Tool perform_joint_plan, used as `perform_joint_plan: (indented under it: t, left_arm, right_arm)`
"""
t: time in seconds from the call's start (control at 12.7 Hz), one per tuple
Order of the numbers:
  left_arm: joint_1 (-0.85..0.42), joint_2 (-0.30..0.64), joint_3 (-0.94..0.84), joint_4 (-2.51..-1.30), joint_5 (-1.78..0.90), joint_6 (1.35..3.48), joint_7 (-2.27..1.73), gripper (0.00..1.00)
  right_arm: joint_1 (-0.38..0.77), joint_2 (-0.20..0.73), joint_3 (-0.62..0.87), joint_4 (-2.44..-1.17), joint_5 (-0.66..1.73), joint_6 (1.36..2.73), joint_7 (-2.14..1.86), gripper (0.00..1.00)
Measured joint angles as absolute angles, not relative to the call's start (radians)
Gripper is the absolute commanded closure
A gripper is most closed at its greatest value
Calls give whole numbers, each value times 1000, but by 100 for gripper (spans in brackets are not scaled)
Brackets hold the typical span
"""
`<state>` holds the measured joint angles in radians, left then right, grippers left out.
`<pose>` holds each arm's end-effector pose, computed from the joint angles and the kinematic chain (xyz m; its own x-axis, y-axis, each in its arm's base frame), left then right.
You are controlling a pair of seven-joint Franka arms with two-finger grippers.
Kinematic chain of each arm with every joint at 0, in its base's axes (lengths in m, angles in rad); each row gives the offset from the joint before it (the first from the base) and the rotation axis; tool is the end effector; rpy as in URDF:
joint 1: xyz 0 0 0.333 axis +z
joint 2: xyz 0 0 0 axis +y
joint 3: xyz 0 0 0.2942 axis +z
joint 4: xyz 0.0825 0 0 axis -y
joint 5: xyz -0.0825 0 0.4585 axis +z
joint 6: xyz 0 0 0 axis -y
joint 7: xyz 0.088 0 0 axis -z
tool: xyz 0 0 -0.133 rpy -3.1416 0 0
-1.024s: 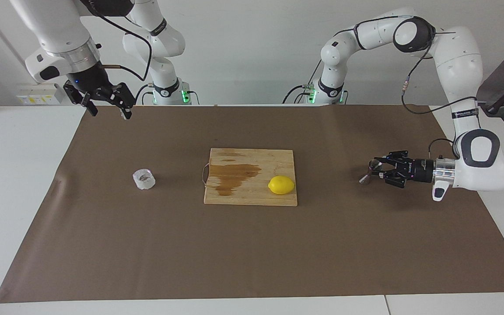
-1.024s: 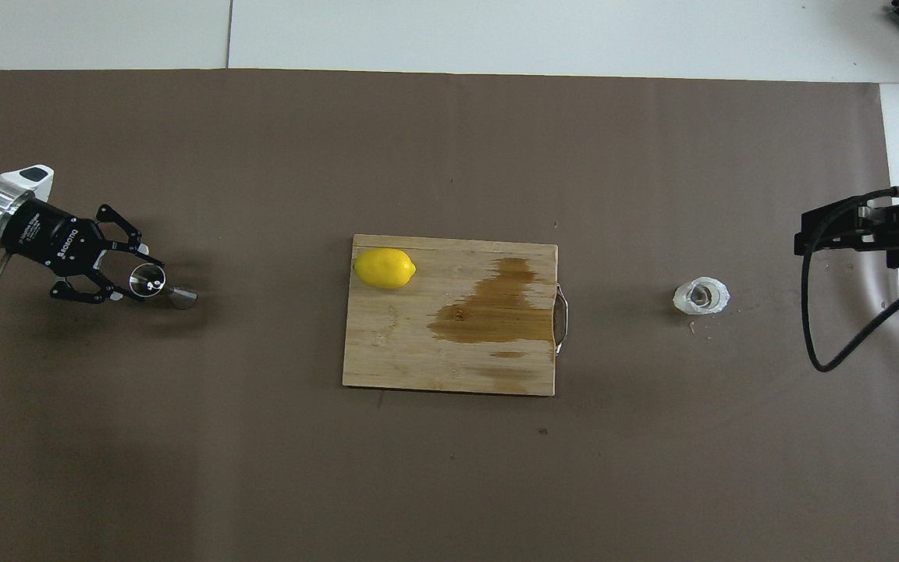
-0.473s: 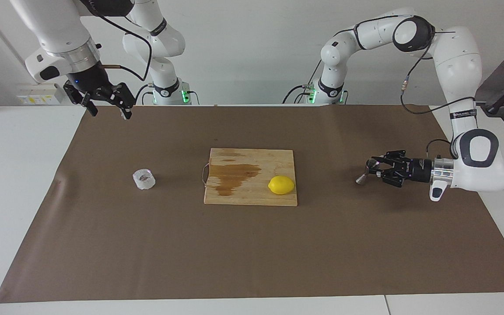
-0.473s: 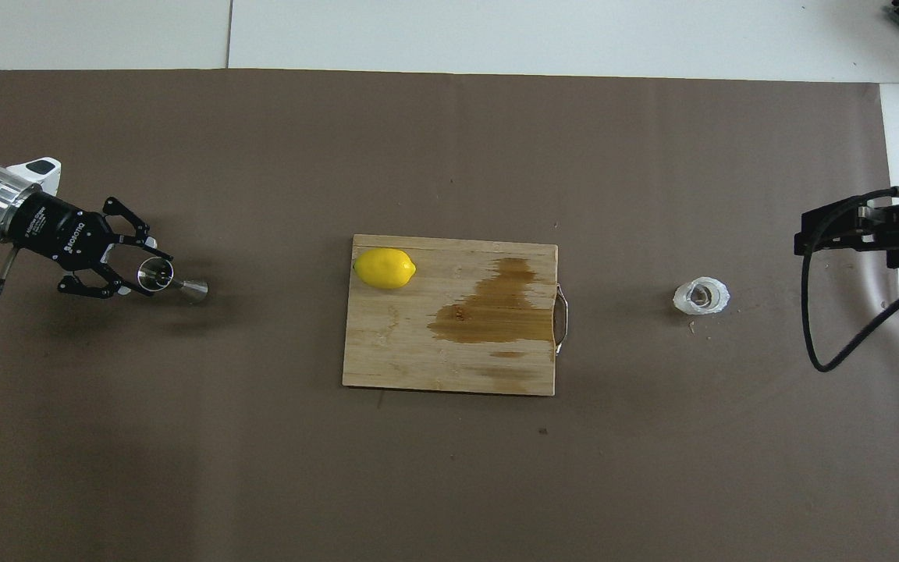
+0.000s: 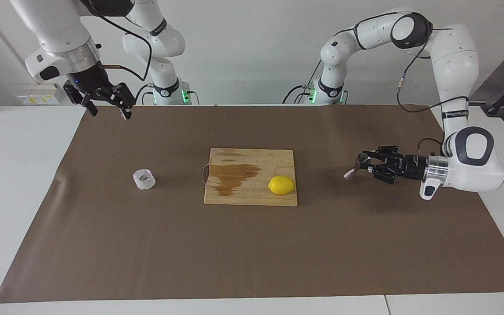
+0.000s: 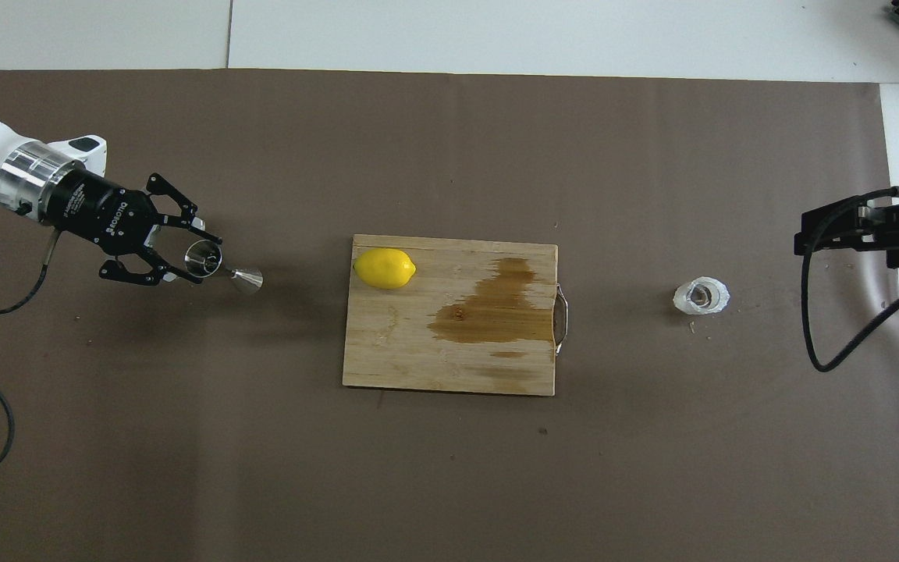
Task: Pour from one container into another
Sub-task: 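Lift the metal cup with the left gripper and carry it over the board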
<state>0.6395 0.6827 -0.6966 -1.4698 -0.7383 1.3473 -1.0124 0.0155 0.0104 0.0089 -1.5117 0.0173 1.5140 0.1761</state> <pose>0.6812 -0.0672 0.3315 0.1625 0.1809 -0.9700 0.8711 -0.4880 0.0549 0.6262 0.0176 0.5974 0.9886 -0.1501 -0.0110 -0.1503 -0.9885 -0.0157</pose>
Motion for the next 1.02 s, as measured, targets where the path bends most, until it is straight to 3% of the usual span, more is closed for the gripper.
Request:
perform_joint_plan:
  t: [0.71, 1.02]
  left_arm:
    - [442, 440, -696, -1729, -1050, 1762, -1074, 100]
    - [310, 383, -696, -1839, -1201, 2058, -1078, 100]
  right_arm:
    - [15, 10, 9, -1512, 17, 1514, 176, 0]
    - [15, 10, 9, -1512, 17, 1514, 176, 0]
